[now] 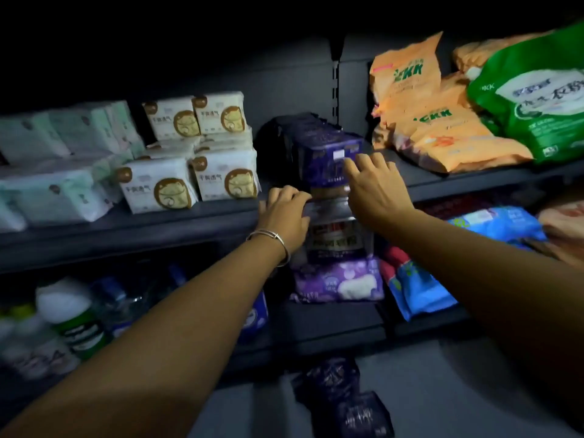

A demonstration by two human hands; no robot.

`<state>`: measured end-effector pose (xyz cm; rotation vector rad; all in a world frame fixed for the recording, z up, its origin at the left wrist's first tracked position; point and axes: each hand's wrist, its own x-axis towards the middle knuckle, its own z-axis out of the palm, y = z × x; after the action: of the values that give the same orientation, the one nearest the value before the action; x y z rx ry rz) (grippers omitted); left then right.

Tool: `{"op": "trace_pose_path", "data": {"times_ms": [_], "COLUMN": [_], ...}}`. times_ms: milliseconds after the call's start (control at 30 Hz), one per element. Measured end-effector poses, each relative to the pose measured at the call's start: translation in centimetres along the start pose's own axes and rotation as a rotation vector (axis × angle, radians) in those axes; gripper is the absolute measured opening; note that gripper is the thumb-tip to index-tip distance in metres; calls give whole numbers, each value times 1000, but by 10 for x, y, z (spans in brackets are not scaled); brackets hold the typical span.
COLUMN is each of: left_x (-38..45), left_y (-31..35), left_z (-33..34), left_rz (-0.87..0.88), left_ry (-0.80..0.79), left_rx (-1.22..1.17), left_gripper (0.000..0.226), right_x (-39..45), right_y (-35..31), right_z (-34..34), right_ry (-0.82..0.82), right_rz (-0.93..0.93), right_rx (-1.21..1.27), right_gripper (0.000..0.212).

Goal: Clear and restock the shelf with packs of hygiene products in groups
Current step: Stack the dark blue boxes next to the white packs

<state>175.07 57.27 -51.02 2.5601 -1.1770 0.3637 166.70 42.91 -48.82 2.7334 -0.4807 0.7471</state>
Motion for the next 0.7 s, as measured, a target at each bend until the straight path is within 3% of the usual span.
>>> {"op": "trace_pose_path", "data": {"times_ms": [133, 367, 467, 567, 633, 700], "left_x": [-56, -126, -139, -147, -149, -149], "left_y": [1, -18, -18, -13, -12, -13], "left_z": [58, 188, 239, 279, 300, 315], "left_rz": [55, 33, -3, -25, -32, -44], "left_ry": [-143, -674, -797, -875, -877, -859], "left_rx": [-42, -38, -76, -69, -41, -24], "left_gripper": [40, 45, 51, 58, 62, 66], "right_x": [-67, -178, -219, -253, -267, -276], "right_y": [-16, -31, -30, -27, -26, -28], "right_z": [42, 158, 206, 244, 260, 270], "right_ry": [-107, -758, -1012, -1201, -1251, -1219], "right_rz": [-91, -217, -250, -259, -257, -254], "right_rx": [184, 303, 280, 228, 223, 248], "right_gripper": [24, 30, 56, 99, 117, 121]}}
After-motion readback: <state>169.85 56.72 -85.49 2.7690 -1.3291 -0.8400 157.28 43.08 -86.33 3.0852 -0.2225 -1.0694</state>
